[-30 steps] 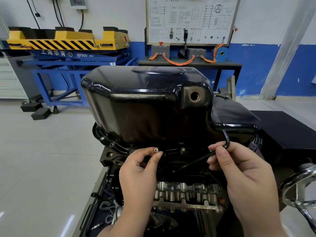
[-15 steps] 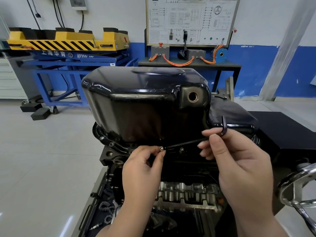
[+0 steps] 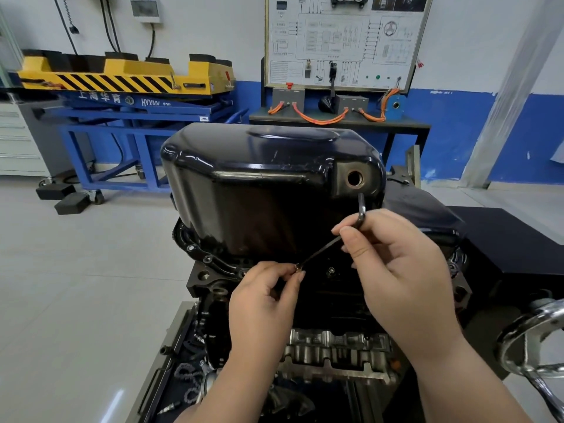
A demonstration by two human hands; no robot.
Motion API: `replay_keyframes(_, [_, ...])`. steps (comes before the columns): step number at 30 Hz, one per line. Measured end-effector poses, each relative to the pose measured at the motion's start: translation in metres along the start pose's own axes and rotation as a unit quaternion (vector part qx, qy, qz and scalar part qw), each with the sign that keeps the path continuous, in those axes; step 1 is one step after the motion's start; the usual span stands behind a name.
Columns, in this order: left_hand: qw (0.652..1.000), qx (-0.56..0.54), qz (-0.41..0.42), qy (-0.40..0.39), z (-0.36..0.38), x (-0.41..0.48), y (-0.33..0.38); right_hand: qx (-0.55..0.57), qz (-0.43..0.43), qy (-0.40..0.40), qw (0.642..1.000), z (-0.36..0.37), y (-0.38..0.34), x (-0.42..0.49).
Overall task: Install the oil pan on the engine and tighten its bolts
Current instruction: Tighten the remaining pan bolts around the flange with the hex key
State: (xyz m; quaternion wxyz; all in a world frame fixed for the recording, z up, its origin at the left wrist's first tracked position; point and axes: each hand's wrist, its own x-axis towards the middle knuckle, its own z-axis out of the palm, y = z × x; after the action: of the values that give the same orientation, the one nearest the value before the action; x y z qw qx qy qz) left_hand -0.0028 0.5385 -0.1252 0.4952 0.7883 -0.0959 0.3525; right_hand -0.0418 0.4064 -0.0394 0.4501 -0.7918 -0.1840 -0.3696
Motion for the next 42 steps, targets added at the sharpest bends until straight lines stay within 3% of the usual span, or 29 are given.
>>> replay_keyframes(6, [0.999,-0.027,-0.02,-0.003,0.0,-0.001,-0.001,0.048,0.044,-0.1,0.993,0.006,0.002,0.007])
replay_keyframes(10, [0.999,-0.026,-0.03,-0.009,-0.001,0.0,0.0,0.052,0.057,-0.124,0.989,0.007,0.006,0.01])
replay_keyframes(14, [0.999,-0.027,-0.025,-0.007,-0.001,0.0,-0.002,0.042,0.04,-0.119,0.991,0.011,0.008,0.013])
replay_keyframes(27, [0.998,-0.042,-0.037,-0.005,0.002,0.001,-0.003,0.03,0.017,0.002,0.999,0.031,0.014,0.009])
replay_keyframes(35, [0.999,-0.023,-0.034,-0.018,0.001,0.003,-0.002,0.074,-0.004,-0.116,0.99,0.03,0.018,0.004])
replay_keyframes(42, [0.996,-0.034,-0.064,-0.043,0.0,0.004,0.001,0.041,-0.027,-0.097,0.994,0.036,0.029,-0.008])
